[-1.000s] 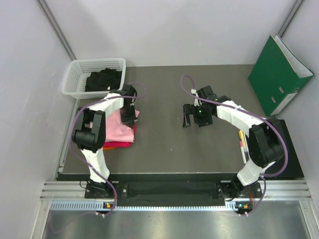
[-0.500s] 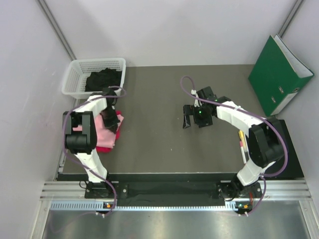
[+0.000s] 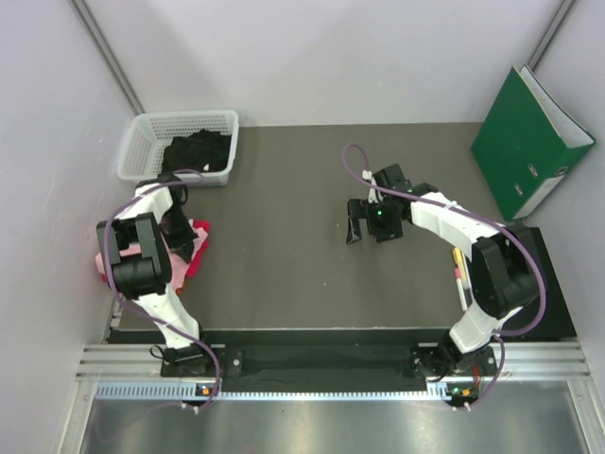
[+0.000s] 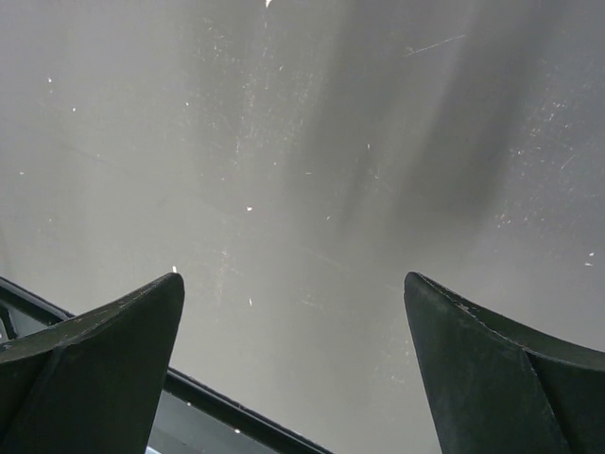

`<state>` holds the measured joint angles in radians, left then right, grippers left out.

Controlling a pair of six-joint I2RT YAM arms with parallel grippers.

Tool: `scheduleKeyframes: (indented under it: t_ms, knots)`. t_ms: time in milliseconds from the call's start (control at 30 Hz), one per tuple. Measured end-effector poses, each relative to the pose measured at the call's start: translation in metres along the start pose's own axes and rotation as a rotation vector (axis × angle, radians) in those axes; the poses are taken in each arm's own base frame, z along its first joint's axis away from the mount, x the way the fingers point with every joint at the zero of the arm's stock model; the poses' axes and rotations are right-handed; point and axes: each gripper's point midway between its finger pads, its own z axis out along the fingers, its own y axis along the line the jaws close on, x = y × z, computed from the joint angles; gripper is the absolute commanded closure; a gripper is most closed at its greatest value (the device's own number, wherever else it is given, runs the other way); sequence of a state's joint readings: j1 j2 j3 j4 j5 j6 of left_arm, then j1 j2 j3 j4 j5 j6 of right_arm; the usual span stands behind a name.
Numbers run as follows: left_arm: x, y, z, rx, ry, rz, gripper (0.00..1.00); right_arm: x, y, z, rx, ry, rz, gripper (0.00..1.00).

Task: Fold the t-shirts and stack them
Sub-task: Put the neatly folded tshirt into the corner of the board with the left arm

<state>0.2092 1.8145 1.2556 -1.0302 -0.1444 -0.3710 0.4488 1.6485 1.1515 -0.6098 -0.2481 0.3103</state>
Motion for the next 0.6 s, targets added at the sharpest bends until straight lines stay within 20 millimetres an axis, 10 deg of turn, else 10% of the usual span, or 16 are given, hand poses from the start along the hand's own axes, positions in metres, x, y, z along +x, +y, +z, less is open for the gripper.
scheduleKeyframes:
  t_ms: [600]
  knots:
    - [-0.022, -0.007, -0.017, 0.034, -0.076, -0.005, 1.0, 0.0, 0.0, 0.0, -0.001, -0.002, -0.001, 0.0]
